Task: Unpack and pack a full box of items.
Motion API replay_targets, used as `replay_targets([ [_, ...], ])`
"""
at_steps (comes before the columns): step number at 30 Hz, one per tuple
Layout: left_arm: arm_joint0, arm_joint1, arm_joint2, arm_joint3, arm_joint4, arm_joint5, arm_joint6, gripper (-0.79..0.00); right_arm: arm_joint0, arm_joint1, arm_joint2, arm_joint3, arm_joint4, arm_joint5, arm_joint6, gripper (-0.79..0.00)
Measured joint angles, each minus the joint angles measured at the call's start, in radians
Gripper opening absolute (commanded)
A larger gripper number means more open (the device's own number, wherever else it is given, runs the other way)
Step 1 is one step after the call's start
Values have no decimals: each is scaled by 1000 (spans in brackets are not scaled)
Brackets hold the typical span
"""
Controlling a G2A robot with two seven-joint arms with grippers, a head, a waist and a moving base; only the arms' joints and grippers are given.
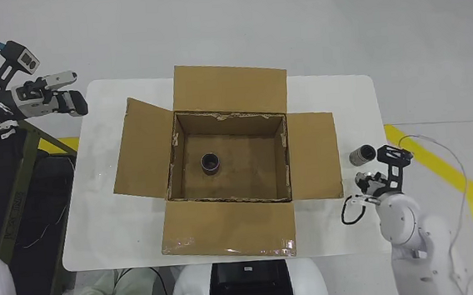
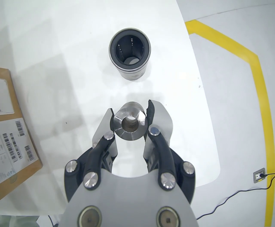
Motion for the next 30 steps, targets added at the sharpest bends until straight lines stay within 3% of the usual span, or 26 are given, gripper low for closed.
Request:
replay_targets([
  [24, 0, 0, 0, 0, 0, 0, 0, 0, 89, 4, -13, 141, -2, 25, -39, -785],
  [30, 0, 0, 0, 0, 0, 0, 0, 0, 107, 4, -29, 166, -19, 30, -28, -662],
])
